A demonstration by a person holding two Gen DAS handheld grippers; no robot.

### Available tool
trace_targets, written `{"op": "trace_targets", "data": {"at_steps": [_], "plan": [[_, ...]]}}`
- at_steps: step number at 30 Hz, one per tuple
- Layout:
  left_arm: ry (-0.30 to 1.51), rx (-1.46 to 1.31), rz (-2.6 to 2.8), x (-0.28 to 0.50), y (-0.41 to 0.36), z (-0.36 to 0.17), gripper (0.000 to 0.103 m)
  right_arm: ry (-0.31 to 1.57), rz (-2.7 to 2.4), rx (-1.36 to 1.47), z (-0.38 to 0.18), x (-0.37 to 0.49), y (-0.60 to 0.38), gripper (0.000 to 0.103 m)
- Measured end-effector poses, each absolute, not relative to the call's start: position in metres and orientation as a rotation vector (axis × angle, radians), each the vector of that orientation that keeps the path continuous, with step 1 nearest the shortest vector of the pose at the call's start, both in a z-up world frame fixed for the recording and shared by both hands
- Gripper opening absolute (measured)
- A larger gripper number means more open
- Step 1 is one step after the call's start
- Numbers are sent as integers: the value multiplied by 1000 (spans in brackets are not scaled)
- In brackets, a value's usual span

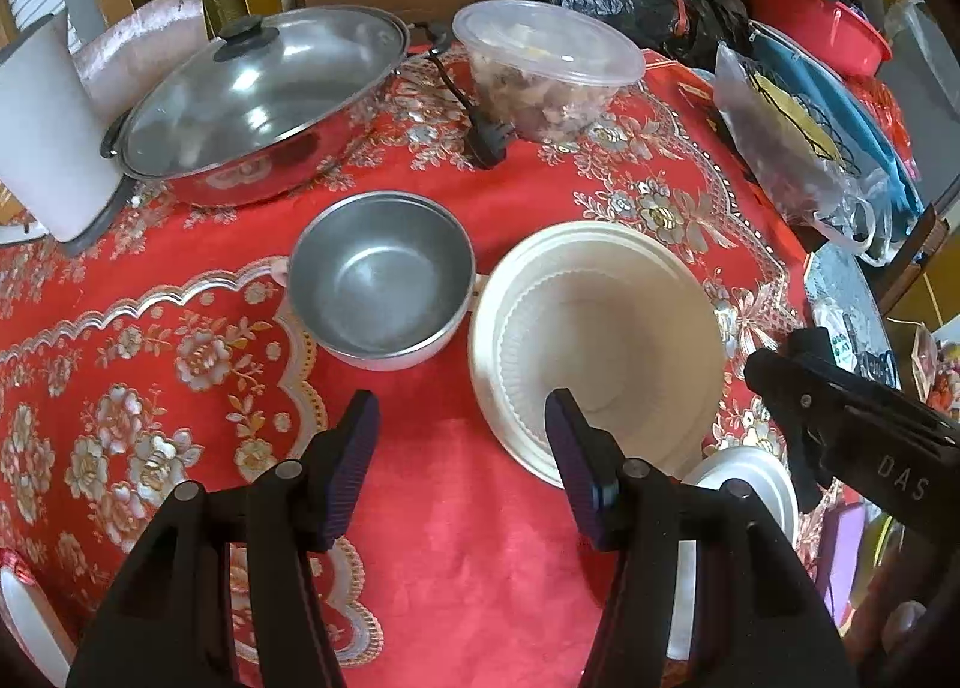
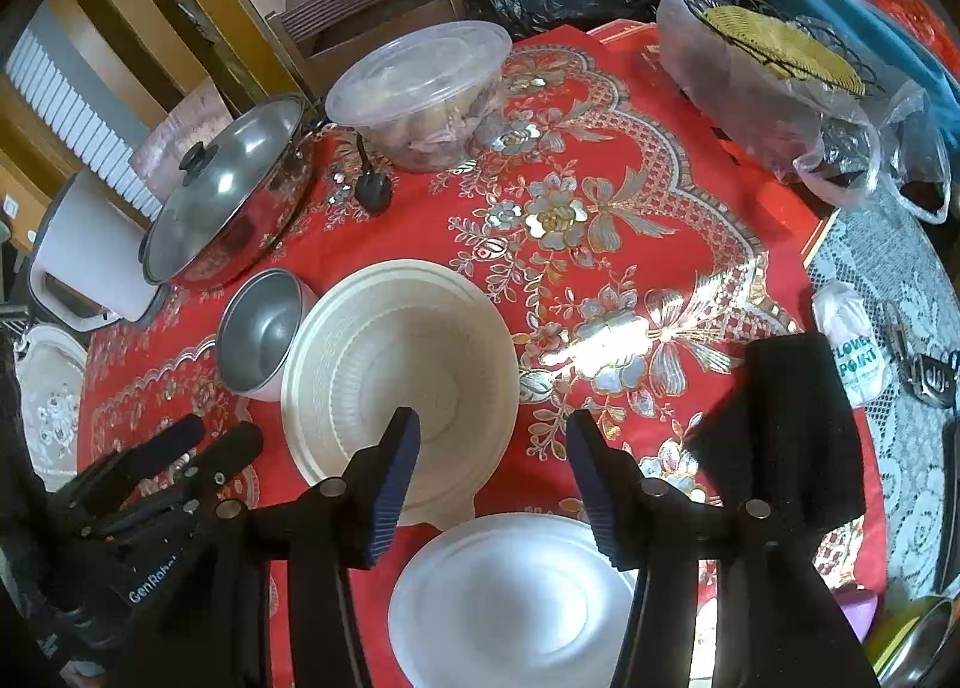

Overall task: Organize plates and bowls
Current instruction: 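Move the left tool to the rim of the cream plastic bowl, then close the left tool on the rim of the cream bowl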

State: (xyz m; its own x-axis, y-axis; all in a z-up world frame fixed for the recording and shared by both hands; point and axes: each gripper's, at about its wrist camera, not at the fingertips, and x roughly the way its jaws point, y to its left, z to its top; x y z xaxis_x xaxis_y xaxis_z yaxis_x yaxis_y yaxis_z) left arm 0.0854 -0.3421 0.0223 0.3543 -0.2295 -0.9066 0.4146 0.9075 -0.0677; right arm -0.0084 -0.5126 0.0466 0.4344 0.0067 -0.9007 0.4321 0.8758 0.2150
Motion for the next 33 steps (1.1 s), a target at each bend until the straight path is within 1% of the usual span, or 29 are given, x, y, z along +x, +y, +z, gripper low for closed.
{"op": "trace_targets", "data": {"at_steps": [24, 25, 27, 29, 31, 33], "plan": [[1277, 122, -394, 95, -362, -21, 56, 1169, -222, 556, -10, 23, -528, 52], [1280, 118, -397, 95, -363, -22, 56, 1168, -222, 554, -11, 24, -528, 50], [1286, 111, -399, 96, -364, -25, 56, 1168, -223, 553, -13, 26, -527, 30], [1280, 111, -403, 97, -365, -27, 56, 1173, -219, 558, -15, 27, -526, 26], [1268, 127, -404, 97, -366, -27, 56, 1171, -219, 555, -16, 28, -526, 24], [1265, 132, -414, 97, -366, -27, 54, 1170, -216, 552, -16, 28, -525, 19]]}}
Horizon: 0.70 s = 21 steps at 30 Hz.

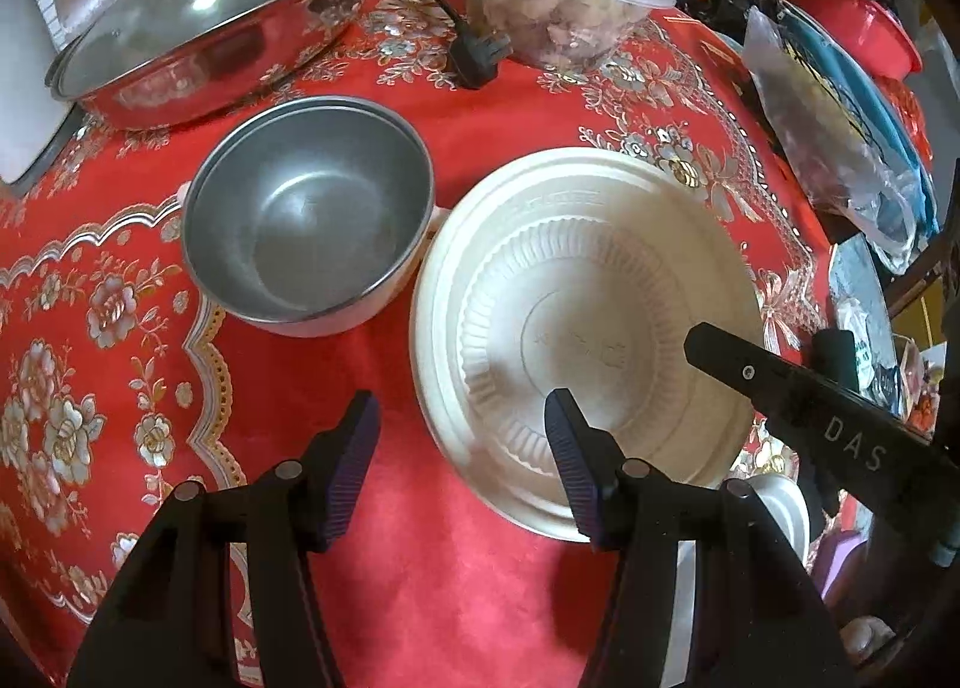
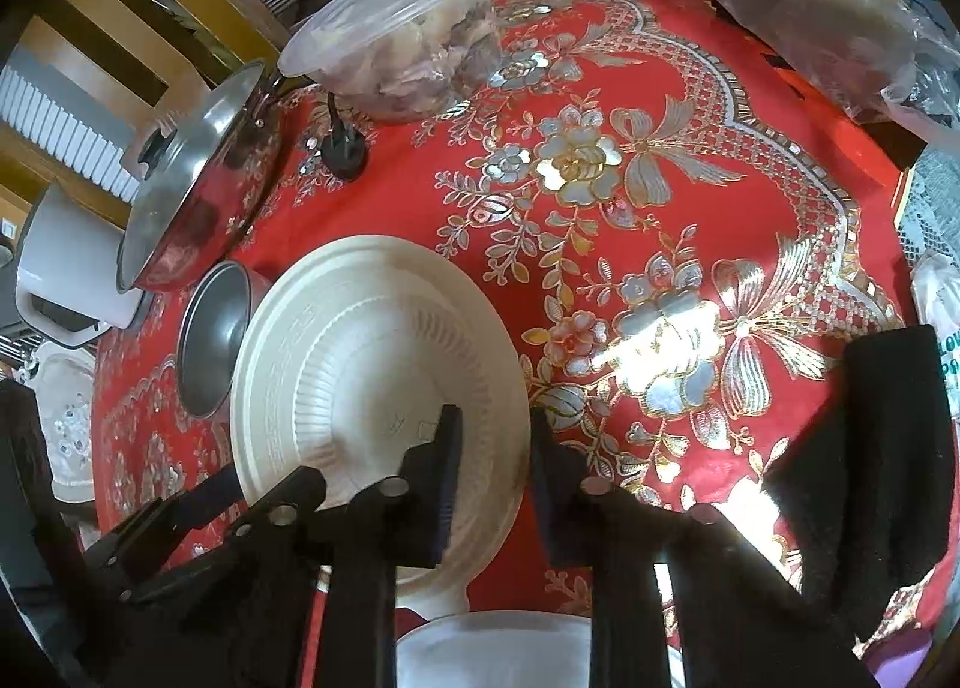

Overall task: Organize plates and bowls
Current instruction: 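Close the left tool on the rim of the cream bowl, then lift the cream bowl and carry it to the plate stack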

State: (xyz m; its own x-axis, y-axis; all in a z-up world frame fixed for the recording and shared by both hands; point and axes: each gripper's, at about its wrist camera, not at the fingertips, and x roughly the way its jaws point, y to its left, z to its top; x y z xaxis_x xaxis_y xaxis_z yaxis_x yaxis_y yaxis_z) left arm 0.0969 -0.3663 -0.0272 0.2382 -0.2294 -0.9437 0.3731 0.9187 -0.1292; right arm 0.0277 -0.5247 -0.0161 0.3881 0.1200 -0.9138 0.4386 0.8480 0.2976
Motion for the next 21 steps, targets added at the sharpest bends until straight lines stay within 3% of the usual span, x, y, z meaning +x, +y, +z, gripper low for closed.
{"op": "trace_targets", "data": {"at_steps": [3, 6, 21], "plan": [[1270, 151, -418, 98, -369, -31, 29, 1167, -220, 538, -15, 28, -524, 16], [1266, 183, -410, 97, -371, -34, 22, 1159, -224, 534, -14, 26, -525, 11], [1204, 119, -417, 96, -336, 13, 20, 1088, -155, 512, 38, 19, -502, 11]]}}
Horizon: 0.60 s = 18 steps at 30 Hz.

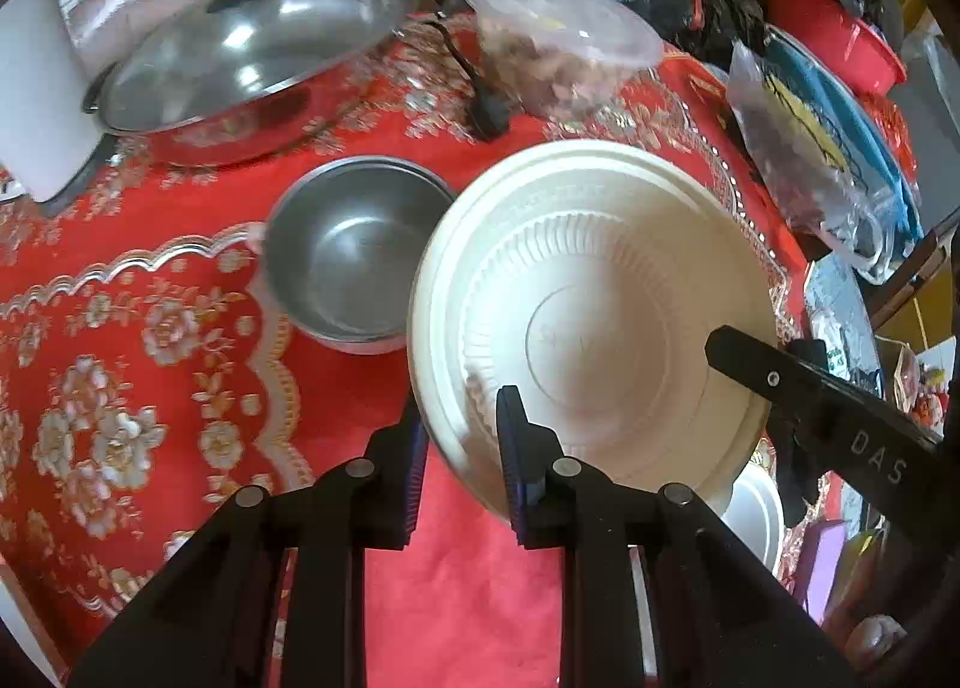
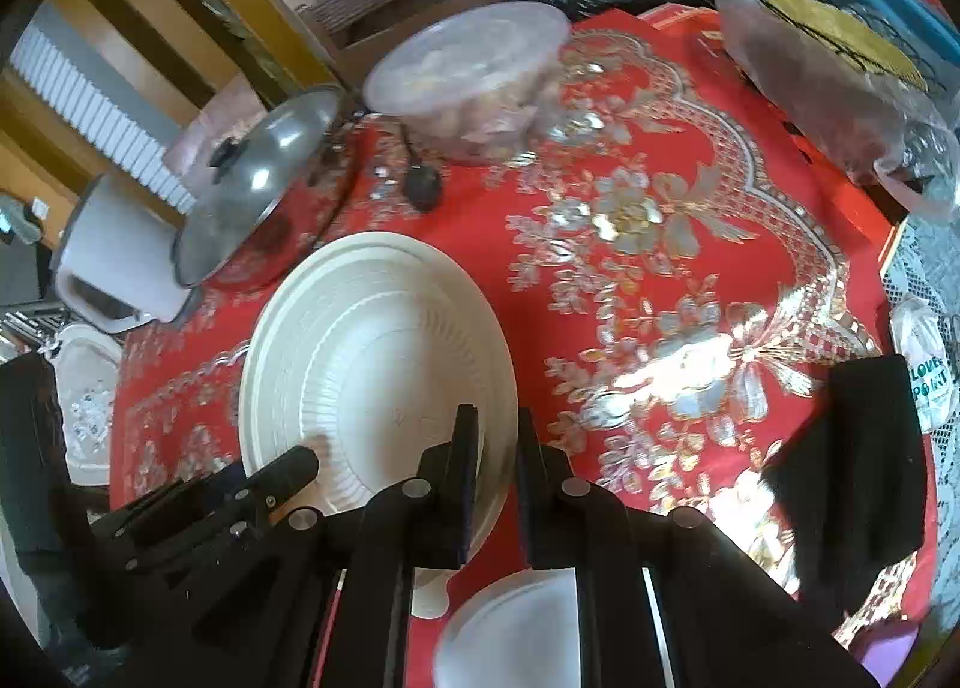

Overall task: Organize plates and bowls
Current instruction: 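Lift the cream bowl and carry it to the plate stack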

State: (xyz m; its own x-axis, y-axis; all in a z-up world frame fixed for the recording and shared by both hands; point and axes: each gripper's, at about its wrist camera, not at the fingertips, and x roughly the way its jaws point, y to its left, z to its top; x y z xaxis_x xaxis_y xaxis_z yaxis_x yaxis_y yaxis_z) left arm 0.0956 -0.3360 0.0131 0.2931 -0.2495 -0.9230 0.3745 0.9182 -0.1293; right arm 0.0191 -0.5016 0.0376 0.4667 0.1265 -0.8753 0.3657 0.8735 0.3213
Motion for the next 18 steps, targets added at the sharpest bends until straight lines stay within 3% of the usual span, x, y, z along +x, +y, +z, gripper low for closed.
{"op": "trace_targets", "data": {"at_steps": [18], "plan": [[1178, 109, -293, 71, -216, 34, 20, 1138, 6, 396, 54, 17, -370, 14]]}}
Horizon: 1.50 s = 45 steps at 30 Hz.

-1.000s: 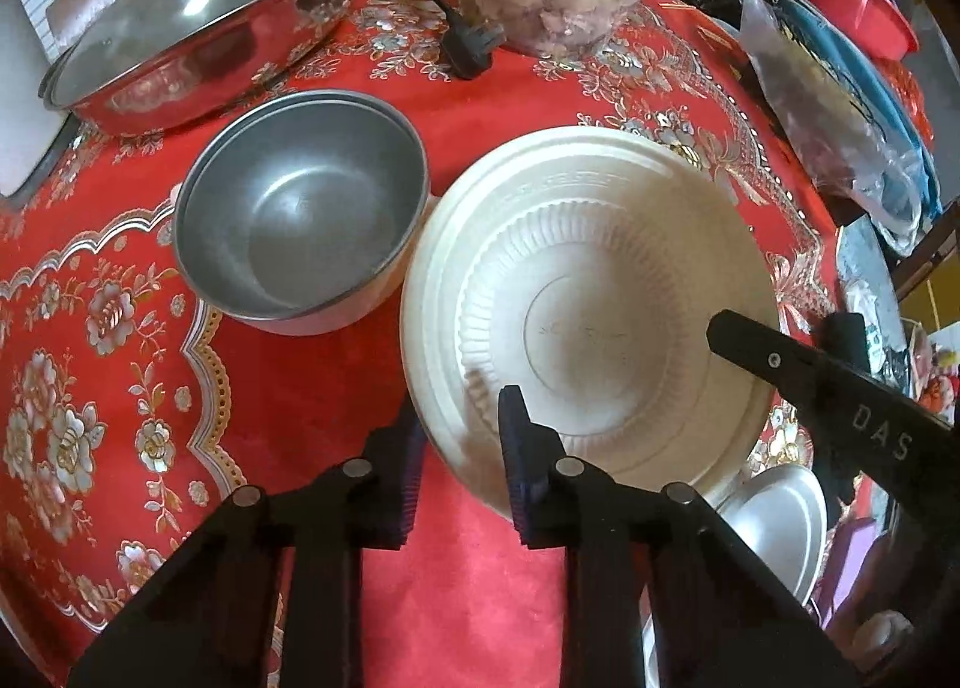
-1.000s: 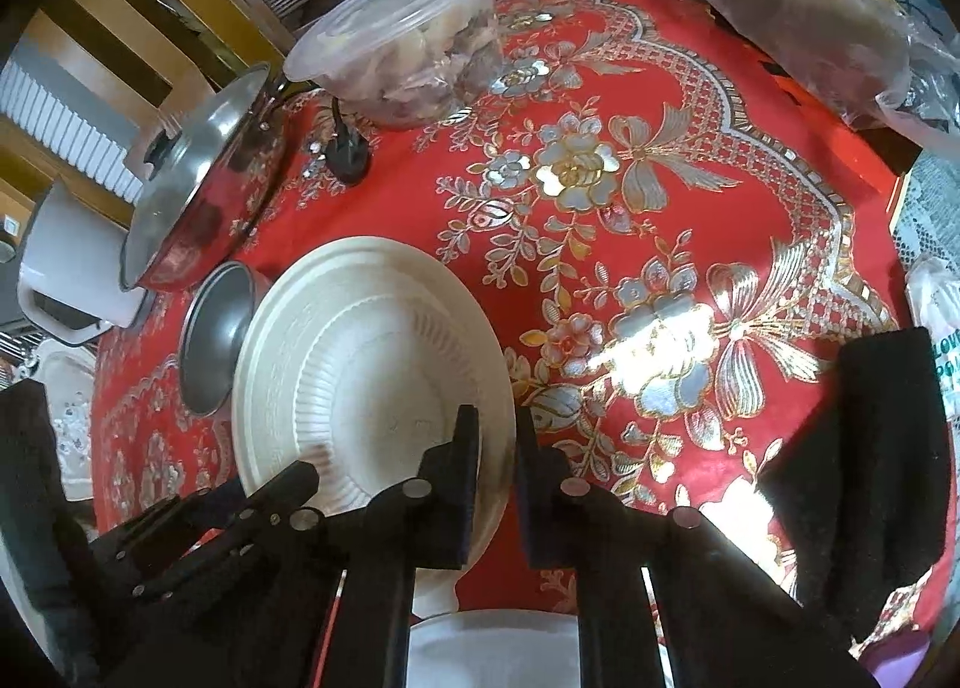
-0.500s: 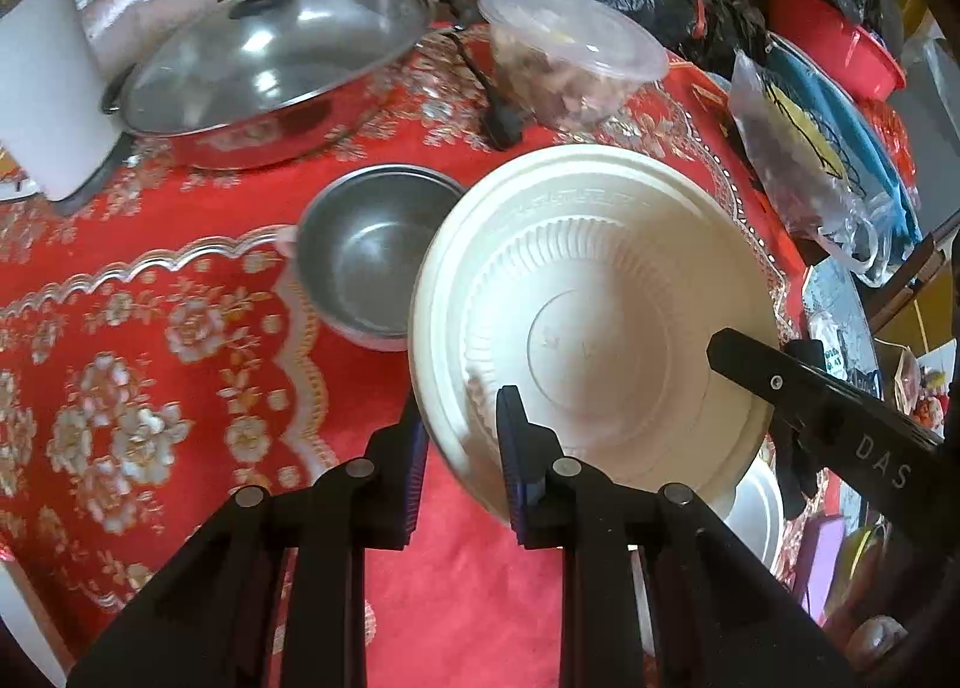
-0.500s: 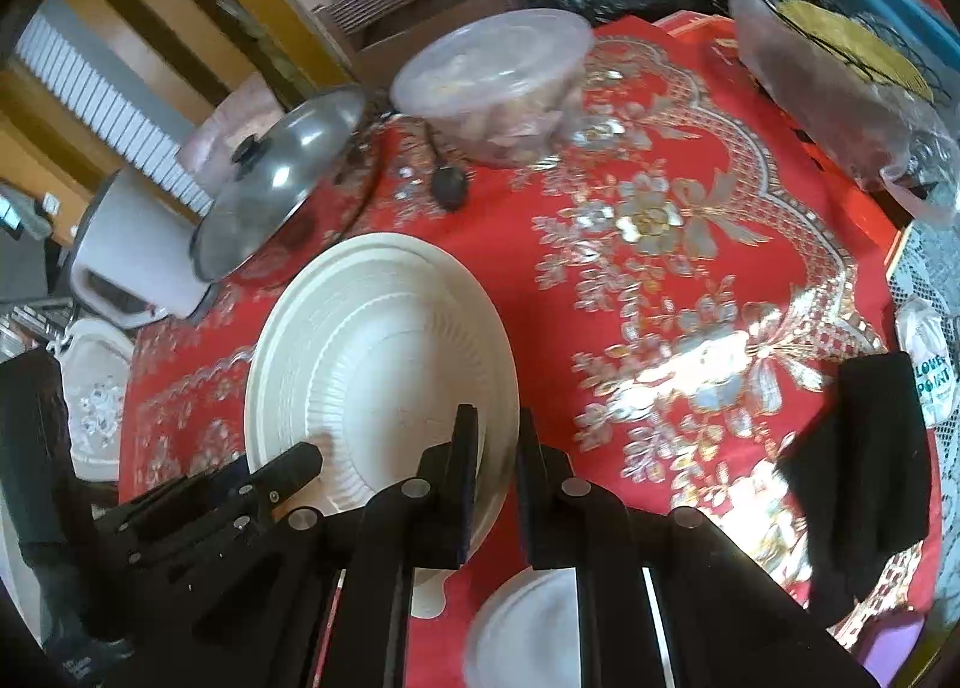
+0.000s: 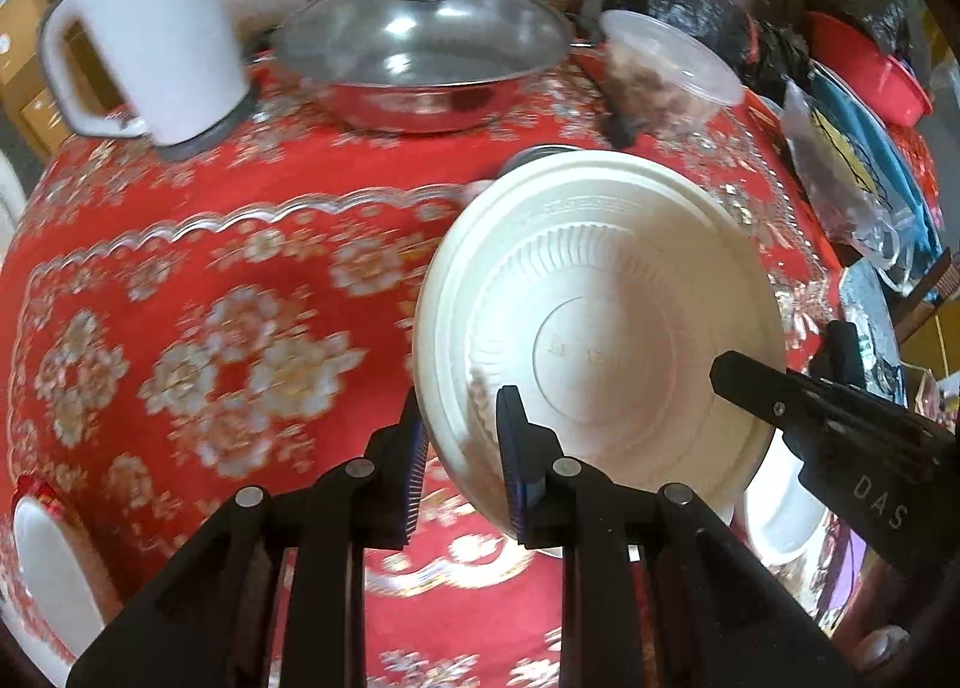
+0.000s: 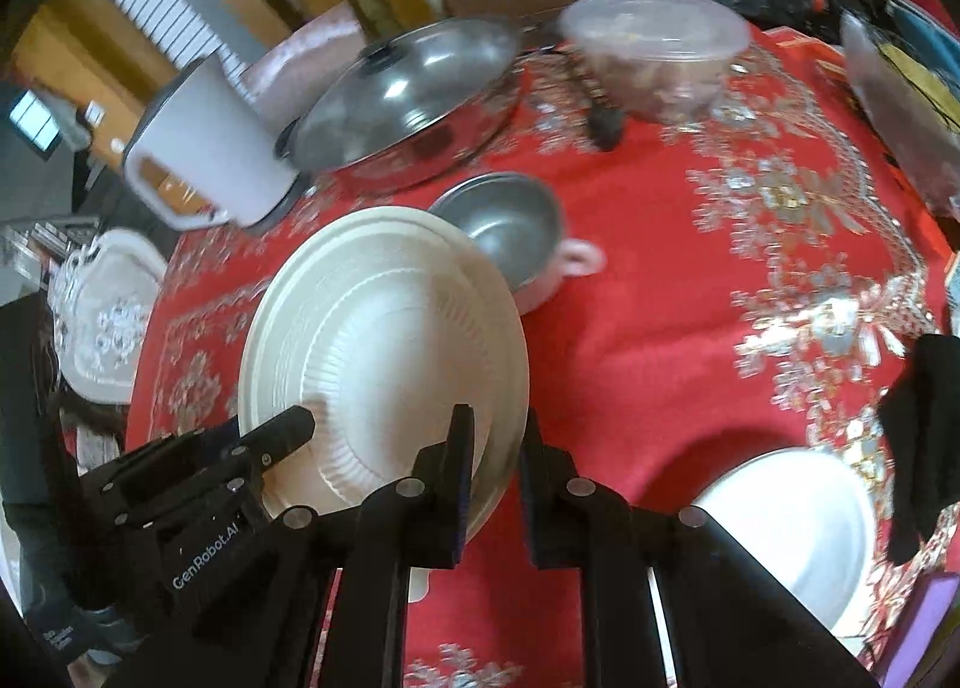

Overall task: Organize plates and bowls
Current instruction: 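Lift the cream bowl and carry it to the plate stack, then lower the cream bowl onto the white plate and open the left tool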

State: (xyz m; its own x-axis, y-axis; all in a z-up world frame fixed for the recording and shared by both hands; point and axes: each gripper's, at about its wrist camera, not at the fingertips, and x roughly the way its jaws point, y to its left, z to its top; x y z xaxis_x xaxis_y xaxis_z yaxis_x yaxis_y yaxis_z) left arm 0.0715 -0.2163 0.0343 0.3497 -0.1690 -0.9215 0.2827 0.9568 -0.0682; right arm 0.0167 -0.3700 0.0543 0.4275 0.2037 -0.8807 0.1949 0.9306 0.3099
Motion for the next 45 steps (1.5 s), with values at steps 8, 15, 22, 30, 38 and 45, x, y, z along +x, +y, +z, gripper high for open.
{"op": "trace_targets", "data": {"at_steps": [8, 15, 22, 30, 38, 45], "plan": [[1177, 60, -204, 62, -146, 40, 20, 1161, 93, 332, 58, 24, -300, 15], [1163, 19, -116, 49, -79, 47, 20, 1175, 200, 253, 64, 35, -225, 15], [1167, -24, -8, 35, -6, 47, 20, 1191, 316, 161, 67, 39, -143, 17], [1185, -61, 88, 12, 69, 41, 20, 1232, 437, 67, 59, 33, -57, 19], [1241, -85, 171, -12, 123, 18, 20, 1291, 526, -24, 39, 24, 7, 20], [1268, -110, 197, -26, 141, 6, 20, 1337, 555, -64, 22, 15, 29, 20]]}}
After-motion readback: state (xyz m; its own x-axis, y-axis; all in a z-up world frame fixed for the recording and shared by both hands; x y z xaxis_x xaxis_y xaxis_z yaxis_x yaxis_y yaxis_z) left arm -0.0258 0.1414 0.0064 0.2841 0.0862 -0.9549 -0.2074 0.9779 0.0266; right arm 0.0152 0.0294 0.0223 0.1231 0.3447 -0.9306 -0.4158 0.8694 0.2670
